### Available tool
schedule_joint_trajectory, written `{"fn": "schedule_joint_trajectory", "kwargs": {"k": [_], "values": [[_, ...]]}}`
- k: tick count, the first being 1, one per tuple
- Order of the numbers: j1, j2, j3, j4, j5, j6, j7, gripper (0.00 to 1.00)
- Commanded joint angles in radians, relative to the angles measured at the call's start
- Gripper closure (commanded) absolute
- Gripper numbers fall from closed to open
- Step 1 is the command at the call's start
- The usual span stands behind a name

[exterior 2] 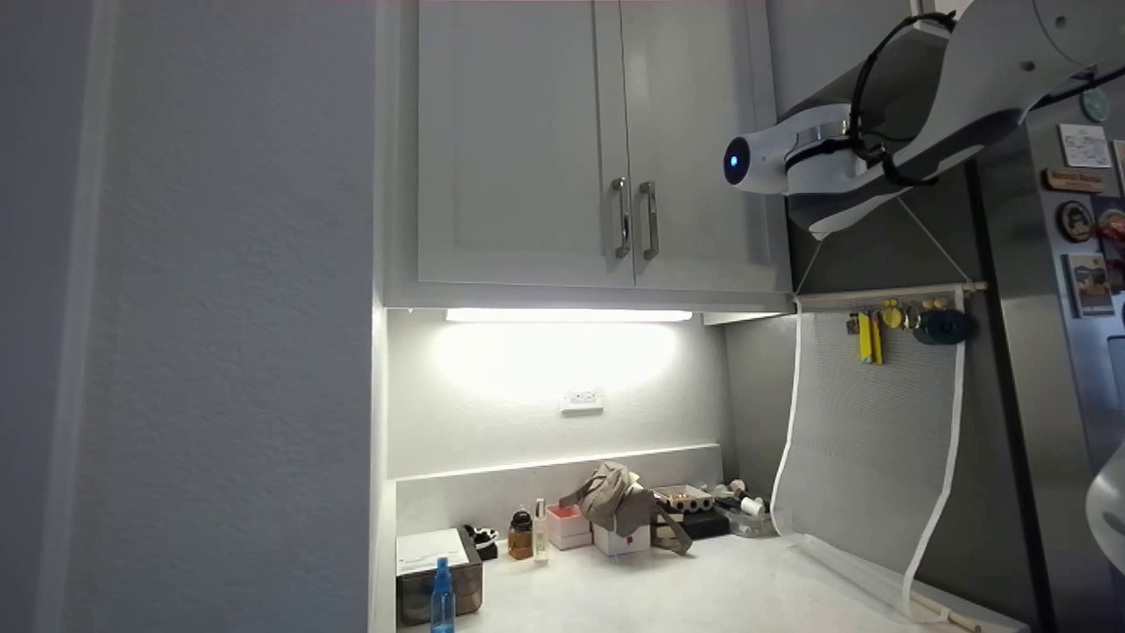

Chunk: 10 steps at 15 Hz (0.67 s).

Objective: Take the net from the fridge and put it on the countertop

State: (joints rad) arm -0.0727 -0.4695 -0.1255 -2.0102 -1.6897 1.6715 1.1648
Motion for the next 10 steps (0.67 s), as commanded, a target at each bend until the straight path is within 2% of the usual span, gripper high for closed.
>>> {"fn": "schedule_joint_trajectory", "kwargs": {"k": [1, 10], "values": [[0.014, 0.001, 0.018, 0.054, -0.021, -0.001, 0.009, 1.0], [0.037, 0.023, 0.055, 0.118, -0.02, -0.011, 0.019, 1.0]]}}
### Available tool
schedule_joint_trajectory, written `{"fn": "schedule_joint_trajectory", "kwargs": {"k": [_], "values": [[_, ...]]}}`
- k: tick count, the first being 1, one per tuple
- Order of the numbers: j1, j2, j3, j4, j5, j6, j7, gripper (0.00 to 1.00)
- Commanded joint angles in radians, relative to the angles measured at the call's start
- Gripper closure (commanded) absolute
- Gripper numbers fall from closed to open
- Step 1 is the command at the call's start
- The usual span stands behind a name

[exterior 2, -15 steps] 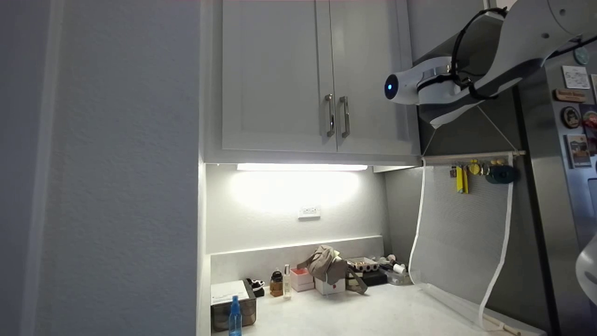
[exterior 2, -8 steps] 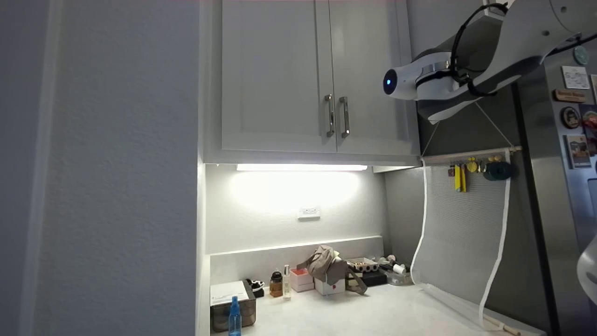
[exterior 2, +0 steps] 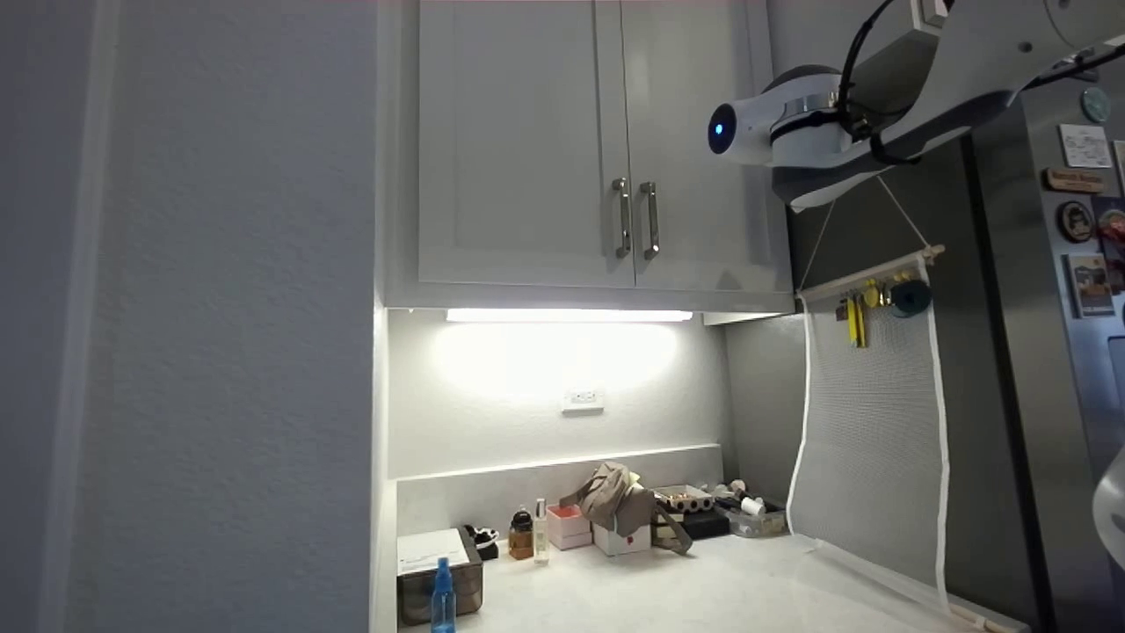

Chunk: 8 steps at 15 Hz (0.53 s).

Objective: Take the net from the fridge and put it on the countertop

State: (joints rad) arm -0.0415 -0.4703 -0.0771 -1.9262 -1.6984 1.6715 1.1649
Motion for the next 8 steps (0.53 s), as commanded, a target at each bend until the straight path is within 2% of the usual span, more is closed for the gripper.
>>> {"fn": "schedule_joint_trajectory", "kwargs": {"k": [1, 8], "values": [[0.007, 0.026, 0.006, 0.035, -0.006, -0.008, 0.02, 1.0], [0.068, 0.003, 0.043, 0.018, 0.018, 0.036, -0.008, 1.0]]}}
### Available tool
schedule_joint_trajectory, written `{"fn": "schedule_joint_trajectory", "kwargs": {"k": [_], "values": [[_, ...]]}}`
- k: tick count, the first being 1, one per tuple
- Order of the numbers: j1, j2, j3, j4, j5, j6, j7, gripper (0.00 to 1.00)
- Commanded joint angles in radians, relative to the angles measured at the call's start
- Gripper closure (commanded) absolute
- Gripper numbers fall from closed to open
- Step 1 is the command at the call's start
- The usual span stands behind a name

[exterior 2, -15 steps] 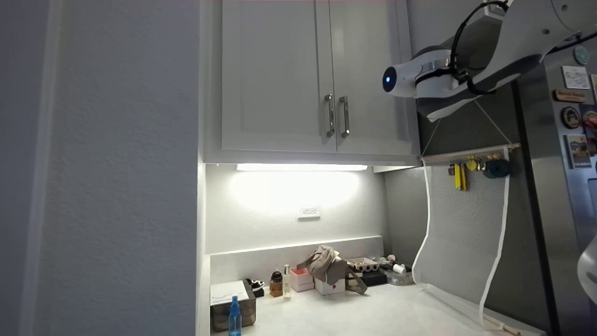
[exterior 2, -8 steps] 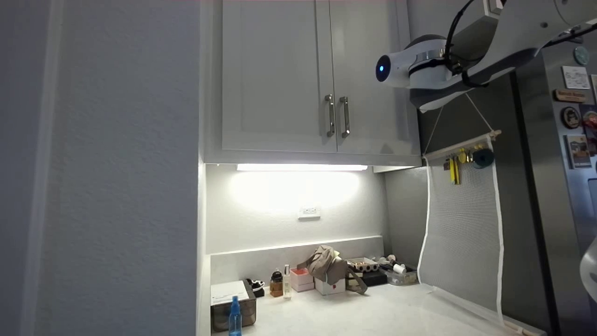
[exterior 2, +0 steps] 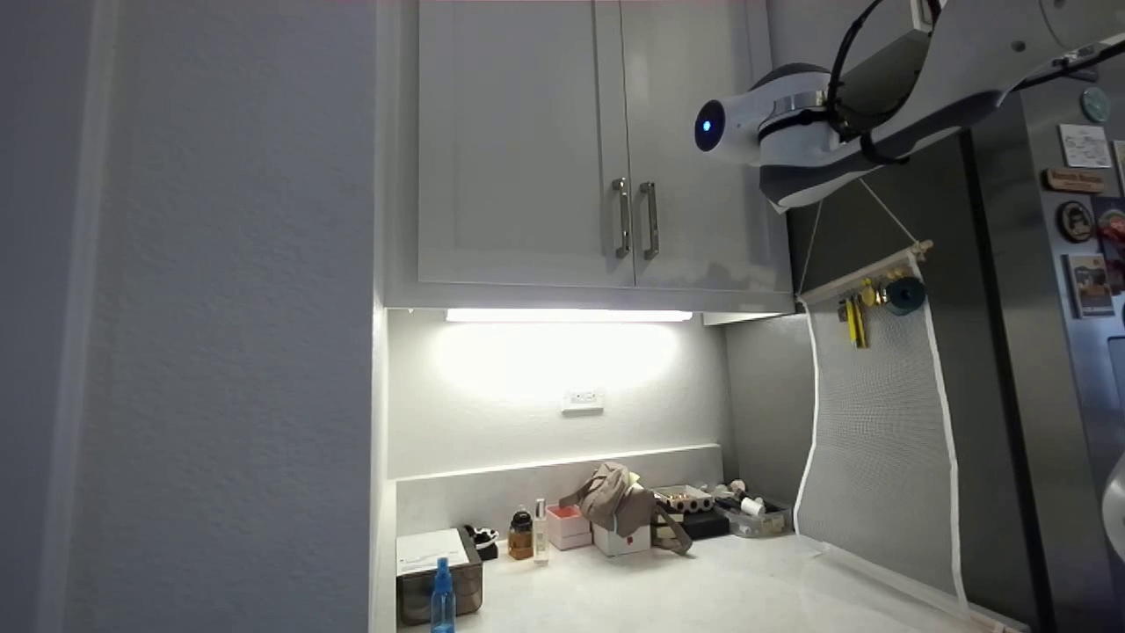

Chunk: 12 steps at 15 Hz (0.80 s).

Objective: Take the net from the fridge and put it on the countertop

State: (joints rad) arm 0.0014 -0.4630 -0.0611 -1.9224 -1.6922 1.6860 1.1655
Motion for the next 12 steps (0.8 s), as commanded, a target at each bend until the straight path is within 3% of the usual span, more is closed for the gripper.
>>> {"fn": "schedule_joint_trajectory", "kwargs": {"k": [1, 12], "values": [[0.04, -0.007, 0.041, 0.015, 0.02, 0.026, -0.017, 1.0], [0.206, -0.057, 0.266, 0.013, 0.108, 0.001, -0.079, 1.0]]}}
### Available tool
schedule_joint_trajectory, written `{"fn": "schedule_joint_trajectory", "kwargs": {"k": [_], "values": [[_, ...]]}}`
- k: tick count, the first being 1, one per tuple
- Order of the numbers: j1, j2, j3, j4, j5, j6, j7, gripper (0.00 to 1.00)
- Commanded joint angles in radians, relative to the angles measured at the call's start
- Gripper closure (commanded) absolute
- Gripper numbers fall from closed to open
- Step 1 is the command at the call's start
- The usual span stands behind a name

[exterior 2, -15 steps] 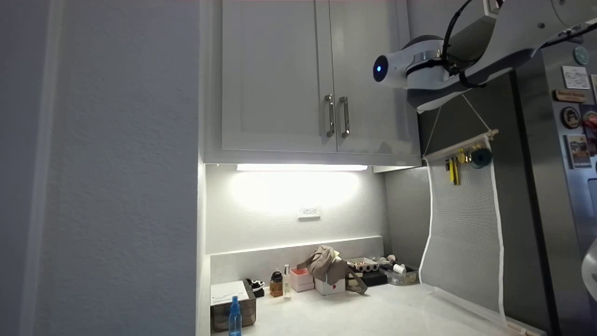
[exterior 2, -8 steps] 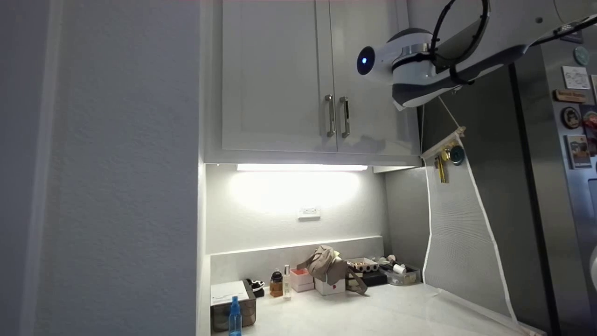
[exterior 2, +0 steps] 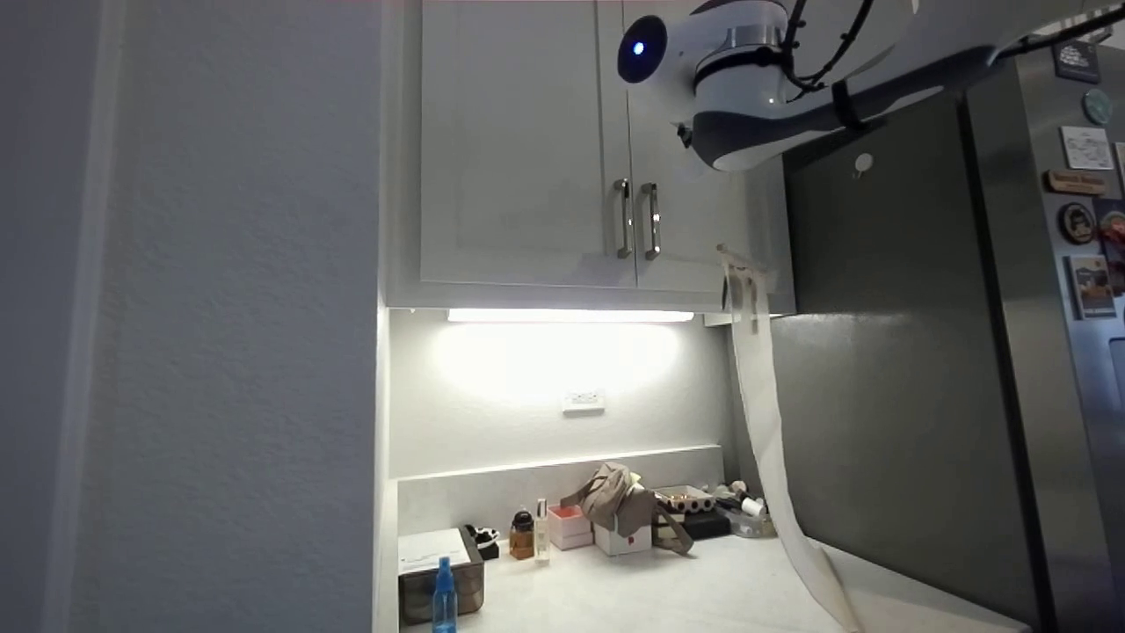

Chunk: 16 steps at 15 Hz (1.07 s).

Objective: Take the net from the fridge and put it on the countertop

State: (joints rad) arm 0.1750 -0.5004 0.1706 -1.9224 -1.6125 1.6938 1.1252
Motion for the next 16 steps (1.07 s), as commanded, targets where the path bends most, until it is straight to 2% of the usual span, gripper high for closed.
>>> {"fn": "schedule_joint_trajectory", "kwargs": {"k": [1, 9, 16], "values": [[0.046, -0.024, 0.05, 0.013, 0.039, -0.006, -0.04, 1.0], [0.121, 0.026, 0.153, 0.06, 0.101, 0.001, -0.034, 1.0], [0.139, 0.181, 0.235, 0.182, 0.112, -0.015, -0.023, 1.0]]}}
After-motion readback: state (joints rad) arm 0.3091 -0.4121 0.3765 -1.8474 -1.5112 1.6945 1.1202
